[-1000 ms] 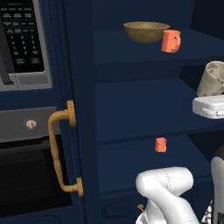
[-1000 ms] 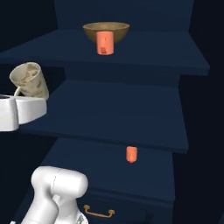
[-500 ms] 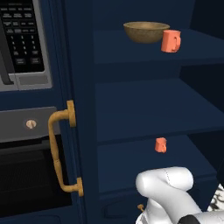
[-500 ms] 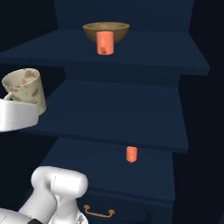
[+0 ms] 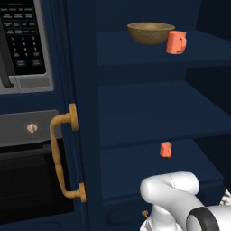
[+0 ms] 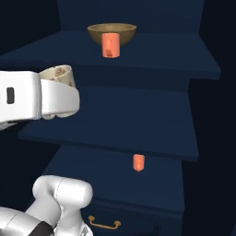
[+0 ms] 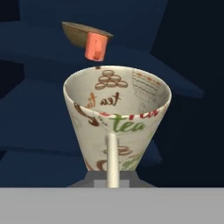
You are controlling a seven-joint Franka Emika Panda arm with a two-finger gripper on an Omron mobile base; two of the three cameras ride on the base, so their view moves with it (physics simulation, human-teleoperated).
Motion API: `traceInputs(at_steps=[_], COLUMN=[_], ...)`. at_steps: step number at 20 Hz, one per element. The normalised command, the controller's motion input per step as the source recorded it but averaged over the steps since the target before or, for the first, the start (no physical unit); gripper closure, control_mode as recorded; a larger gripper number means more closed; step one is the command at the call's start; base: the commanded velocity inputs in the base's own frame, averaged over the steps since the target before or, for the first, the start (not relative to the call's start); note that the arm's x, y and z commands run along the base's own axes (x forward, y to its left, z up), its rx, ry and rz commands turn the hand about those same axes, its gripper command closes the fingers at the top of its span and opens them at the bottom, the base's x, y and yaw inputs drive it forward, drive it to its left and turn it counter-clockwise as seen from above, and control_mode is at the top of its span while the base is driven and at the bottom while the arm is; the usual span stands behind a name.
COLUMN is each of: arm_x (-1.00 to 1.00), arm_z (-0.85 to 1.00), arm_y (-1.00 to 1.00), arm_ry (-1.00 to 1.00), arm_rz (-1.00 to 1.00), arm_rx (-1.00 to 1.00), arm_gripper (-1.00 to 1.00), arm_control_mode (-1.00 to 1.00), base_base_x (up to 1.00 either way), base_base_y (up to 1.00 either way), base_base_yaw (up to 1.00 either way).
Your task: Gather all objects into one cabinet and sort the glasses and bowls to opposite sides.
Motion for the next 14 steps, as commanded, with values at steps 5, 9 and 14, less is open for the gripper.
traceInputs(at_steps=[5,9,14], arm_x=[0.19,0.15,0.5], arm_z=[-0.01,0.25,0.51], arm_y=[-0.03,0.0,0.0], arm_ry=[-0.23,-0.09,0.08], arm_rz=[-0.08,-0.18,-0.17], arm_rx=[-0.16,-0.05,0.0], arm_gripper=[1.0,1.0,1.0], arm_control_mode=[-1.0,-1.0,-1.0], base_base_x=[0.0,0.0,0.0], base_base_y=[0.0,0.0,0.0], base_base_yaw=[0.0,0.0,0.0])
